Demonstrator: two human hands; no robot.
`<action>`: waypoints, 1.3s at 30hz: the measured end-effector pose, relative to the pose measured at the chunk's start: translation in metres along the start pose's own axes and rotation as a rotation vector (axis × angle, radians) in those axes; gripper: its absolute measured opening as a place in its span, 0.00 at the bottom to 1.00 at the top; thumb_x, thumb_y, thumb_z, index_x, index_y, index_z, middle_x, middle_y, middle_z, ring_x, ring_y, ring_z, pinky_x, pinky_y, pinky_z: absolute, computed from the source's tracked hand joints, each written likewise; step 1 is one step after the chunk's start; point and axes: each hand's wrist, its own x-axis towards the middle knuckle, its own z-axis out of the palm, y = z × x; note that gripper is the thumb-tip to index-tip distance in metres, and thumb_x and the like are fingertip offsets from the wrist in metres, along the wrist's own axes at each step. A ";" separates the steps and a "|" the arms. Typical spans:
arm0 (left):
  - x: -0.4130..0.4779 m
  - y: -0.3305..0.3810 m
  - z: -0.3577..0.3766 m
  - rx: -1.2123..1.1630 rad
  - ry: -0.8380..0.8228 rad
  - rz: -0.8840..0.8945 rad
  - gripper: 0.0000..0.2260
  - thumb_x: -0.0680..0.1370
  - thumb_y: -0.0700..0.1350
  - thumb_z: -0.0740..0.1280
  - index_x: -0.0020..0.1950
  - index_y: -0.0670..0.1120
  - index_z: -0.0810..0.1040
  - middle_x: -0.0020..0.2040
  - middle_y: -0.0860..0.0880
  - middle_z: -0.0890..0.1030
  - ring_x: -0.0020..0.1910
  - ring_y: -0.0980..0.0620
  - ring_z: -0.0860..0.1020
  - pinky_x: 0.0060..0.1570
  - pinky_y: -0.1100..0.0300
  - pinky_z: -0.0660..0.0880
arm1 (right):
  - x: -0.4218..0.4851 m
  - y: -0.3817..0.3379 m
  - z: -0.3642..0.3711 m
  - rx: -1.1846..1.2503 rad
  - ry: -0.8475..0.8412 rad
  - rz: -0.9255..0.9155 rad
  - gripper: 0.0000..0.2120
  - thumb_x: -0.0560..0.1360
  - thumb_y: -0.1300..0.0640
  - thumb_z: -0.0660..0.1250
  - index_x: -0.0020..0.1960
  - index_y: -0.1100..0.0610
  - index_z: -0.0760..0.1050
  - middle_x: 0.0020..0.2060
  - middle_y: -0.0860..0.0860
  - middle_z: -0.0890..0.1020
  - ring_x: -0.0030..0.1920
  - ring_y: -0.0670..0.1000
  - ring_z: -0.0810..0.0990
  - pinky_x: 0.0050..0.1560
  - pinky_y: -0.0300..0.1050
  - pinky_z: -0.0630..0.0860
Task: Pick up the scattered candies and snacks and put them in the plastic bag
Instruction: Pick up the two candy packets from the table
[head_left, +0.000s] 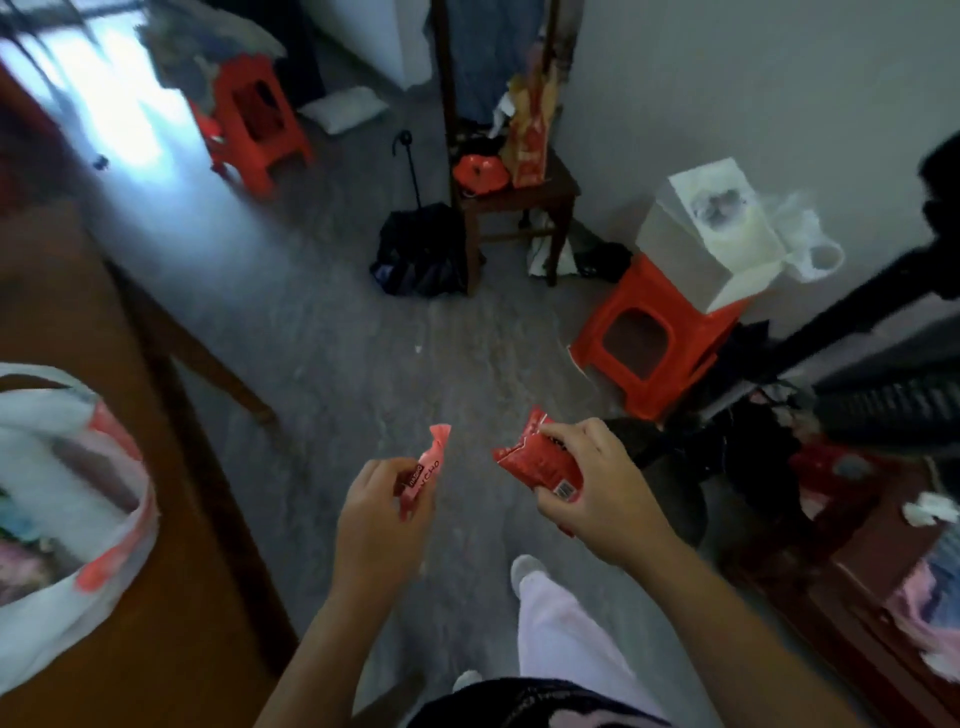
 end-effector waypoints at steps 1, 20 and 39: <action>0.009 0.002 0.000 0.012 0.044 -0.025 0.06 0.68 0.36 0.72 0.42 0.43 0.78 0.37 0.48 0.76 0.34 0.55 0.74 0.34 0.62 0.70 | 0.020 0.000 -0.003 0.002 -0.030 -0.046 0.27 0.63 0.52 0.69 0.61 0.53 0.69 0.48 0.51 0.71 0.49 0.51 0.72 0.51 0.43 0.71; 0.037 -0.035 -0.096 0.216 0.765 -0.732 0.09 0.72 0.41 0.70 0.51 0.46 0.77 0.45 0.51 0.77 0.40 0.57 0.75 0.37 0.67 0.68 | 0.221 -0.158 0.104 0.069 -0.605 -0.812 0.27 0.62 0.51 0.68 0.60 0.54 0.71 0.47 0.53 0.74 0.47 0.53 0.75 0.47 0.44 0.74; 0.048 -0.169 -0.214 0.337 1.084 -1.249 0.14 0.73 0.46 0.67 0.57 0.43 0.76 0.54 0.43 0.79 0.50 0.46 0.76 0.44 0.58 0.68 | 0.260 -0.345 0.263 0.009 -0.974 -1.278 0.30 0.67 0.46 0.70 0.65 0.50 0.64 0.58 0.52 0.72 0.55 0.48 0.71 0.53 0.46 0.76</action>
